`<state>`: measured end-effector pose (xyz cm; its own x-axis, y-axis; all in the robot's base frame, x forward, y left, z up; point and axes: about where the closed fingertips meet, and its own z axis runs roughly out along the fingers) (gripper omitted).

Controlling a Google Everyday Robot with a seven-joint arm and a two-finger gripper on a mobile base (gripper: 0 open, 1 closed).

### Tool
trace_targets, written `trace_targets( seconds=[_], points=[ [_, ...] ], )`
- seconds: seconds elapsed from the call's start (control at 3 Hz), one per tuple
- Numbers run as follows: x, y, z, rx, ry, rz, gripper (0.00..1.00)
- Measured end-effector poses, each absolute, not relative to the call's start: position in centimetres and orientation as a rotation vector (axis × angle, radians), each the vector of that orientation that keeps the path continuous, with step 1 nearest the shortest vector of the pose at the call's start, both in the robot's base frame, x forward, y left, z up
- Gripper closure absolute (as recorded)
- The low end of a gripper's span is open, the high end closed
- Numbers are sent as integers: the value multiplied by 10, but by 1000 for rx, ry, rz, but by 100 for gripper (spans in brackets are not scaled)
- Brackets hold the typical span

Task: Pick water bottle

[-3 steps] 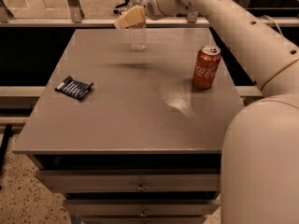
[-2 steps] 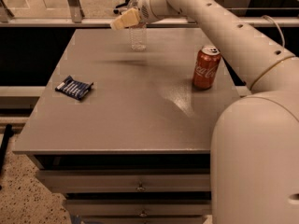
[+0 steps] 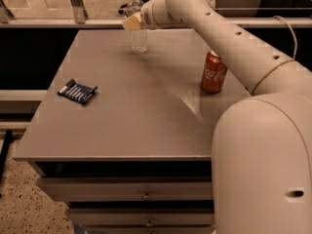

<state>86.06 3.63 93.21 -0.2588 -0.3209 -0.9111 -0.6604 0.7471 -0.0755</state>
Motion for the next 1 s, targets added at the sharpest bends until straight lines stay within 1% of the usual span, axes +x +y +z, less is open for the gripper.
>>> trace_targets(
  seconds=[0.33, 0.67, 1.0],
  points=[
    [857, 29, 934, -733, 1853, 399, 70],
    [831, 15, 947, -730, 1831, 459, 93],
    [780, -7, 967, -709, 1766, 614, 100]
  ],
)
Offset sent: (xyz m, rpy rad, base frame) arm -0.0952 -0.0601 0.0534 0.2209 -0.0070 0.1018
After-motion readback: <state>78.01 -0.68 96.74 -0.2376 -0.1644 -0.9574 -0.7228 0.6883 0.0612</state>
